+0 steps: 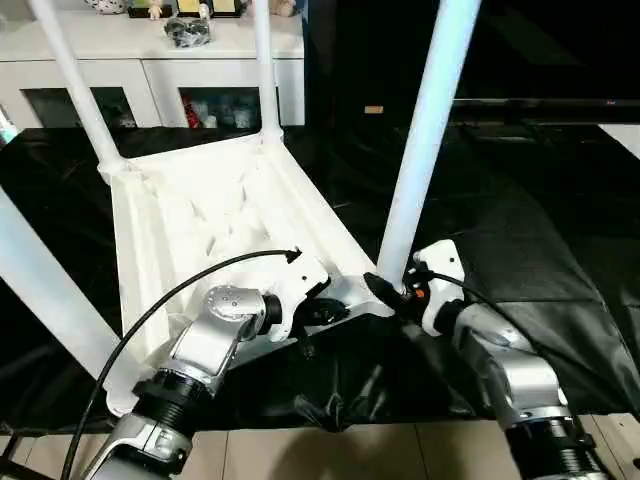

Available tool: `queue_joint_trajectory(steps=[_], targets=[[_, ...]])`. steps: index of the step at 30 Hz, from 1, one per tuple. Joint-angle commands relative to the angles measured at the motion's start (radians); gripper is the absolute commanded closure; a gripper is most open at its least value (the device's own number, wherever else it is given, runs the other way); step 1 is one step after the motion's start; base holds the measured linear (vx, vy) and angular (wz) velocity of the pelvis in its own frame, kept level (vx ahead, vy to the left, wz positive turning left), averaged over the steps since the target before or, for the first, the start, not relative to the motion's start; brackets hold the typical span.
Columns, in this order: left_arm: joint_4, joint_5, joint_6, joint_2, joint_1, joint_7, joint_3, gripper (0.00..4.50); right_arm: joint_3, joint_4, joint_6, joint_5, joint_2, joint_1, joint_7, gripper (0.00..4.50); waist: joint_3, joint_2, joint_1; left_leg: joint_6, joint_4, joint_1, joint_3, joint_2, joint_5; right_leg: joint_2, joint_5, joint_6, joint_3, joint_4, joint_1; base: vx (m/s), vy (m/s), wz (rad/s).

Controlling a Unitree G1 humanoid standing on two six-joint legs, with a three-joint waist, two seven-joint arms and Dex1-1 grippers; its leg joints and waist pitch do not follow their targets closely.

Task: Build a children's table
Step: Rotate leg to tighten

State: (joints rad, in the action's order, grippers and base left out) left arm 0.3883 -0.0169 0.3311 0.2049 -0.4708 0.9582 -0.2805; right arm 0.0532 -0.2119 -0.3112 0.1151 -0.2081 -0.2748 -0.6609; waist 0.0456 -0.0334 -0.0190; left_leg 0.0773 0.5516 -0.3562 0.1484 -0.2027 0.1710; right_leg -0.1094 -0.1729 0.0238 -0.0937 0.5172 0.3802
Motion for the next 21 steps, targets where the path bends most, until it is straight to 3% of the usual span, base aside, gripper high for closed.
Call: queue_joint_trajectory(steps=[1,3,5,6,8,9,10,12,15,17,21], targets=[[-0.008,0.011,-0.025,0.004,-0.022,0.050,-0.046,4.50,0.121,-0.002,-0.016,0.001,-0.035,0.032,-0.146,1.34,-0.038,0.009,-0.003,0.005,-0.086,0.008,-0.006,-0.016,0.540,-0.033,-0.490,-0.117,0.025,-0.060,-0.023,0.000,0.000,0.00],[-0.005,0.014,-0.034,0.030,-0.022,0.085,-0.047,4.50,0.136,0.013,-0.005,0.004,-0.088,0.037,-0.222,1.34,-0.037,0.011,-0.013,-0.006,-0.083,0.011,0.008,-0.017,0.503,-0.032,-0.447,-0.147,0.038,-0.055,-0.012,0.000,0.000,0.00],[-0.004,0.018,-0.048,0.063,-0.021,0.142,-0.054,4.50,0.145,0.022,-0.007,0.025,-0.145,0.033,-0.306,1.34,-0.042,0.015,-0.021,-0.014,-0.080,0.009,0.011,-0.018,0.467,-0.032,-0.417,-0.159,0.042,-0.047,-0.018,0.000,0.000,0.00],[-0.005,0.019,-0.049,0.066,-0.021,0.147,-0.054,4.50,0.146,0.023,-0.008,0.027,-0.150,0.033,-0.315,1.34,-0.041,0.019,-0.024,-0.023,-0.077,0.013,0.018,-0.018,0.454,-0.029,-0.400,-0.170,0.047,-0.043,-0.012,0.000,0.000,0.00],[-0.002,0.022,-0.052,0.082,-0.023,0.175,-0.056,4.50,0.151,0.024,-0.006,0.036,-0.182,0.028,-0.366,1.34,-0.044,0.018,-0.030,-0.026,-0.073,0.018,0.023,-0.019,0.441,-0.029,-0.395,-0.183,0.053,-0.040,-0.010,0.000,0.000,0.00],[0.001,0.025,-0.055,0.093,-0.027,0.199,-0.058,4.50,0.156,0.021,-0.001,0.038,-0.207,0.025,-0.410,1.34,-0.048,0.025,-0.035,-0.033,-0.066,0.018,0.031,-0.018,0.403,-0.027,-0.368,-0.199,0.061,-0.033,-0.008,0.000,0.000,0.00],[0.005,0.027,-0.059,0.101,-0.030,0.214,-0.060,4.50,0.160,0.019,0.000,0.041,-0.225,0.023,-0.442,1.34,-0.049,0.023,-0.042,-0.040,-0.065,0.019,0.035,-0.021,0.375,-0.026,-0.341,-0.212,0.065,-0.027,-0.007,0.051,-0.041,0.17],[0.019,0.037,-0.067,0.115,-0.040,0.248,-0.063,4.50,0.171,0.012,0.001,0.051,-0.258,0.014,-0.503,1.34,-0.051,0.026,-0.049,-0.050,-0.062,0.007,0.036,-0.021,0.315,-0.026,-0.286,-0.225,0.064,-0.015,-0.017,0.000,0.000,0.00],[0.032,0.049,-0.083,0.129,-0.048,0.287,-0.070,4.50,0.183,0.007,0.003,0.059,-0.278,0.005,-0.548,1.34,-0.058,0.023,-0.059,-0.062,-0.053,0.001,0.037,-0.021,0.238,-0.024,-0.188,-0.246,0.063,0.003,-0.026,0.000,0.000,0.00],[0.038,0.054,-0.089,0.134,-0.053,0.306,-0.075,4.50,0.190,0.001,0.010,0.058,-0.288,0.000,-0.571,1.59,-0.060,0.025,-0.065,-0.072,-0.049,-0.001,0.038,-0.021,0.195,-0.023,-0.126,-0.260,0.061,0.011,-0.029,0.000,0.000,0.00],[0.050,0.058,-0.096,0.137,-0.060,0.327,-0.074,4.50,0.199,-0.009,0.014,0.055,-0.295,-0.011,-0.589,1.90,-0.057,0.024,-0.073,-0.074,-0.049,0.002,0.040,-0.023,0.213,-0.022,-0.153,-0.270,0.060,0.010,-0.026,0.000,0.000,0.00]])
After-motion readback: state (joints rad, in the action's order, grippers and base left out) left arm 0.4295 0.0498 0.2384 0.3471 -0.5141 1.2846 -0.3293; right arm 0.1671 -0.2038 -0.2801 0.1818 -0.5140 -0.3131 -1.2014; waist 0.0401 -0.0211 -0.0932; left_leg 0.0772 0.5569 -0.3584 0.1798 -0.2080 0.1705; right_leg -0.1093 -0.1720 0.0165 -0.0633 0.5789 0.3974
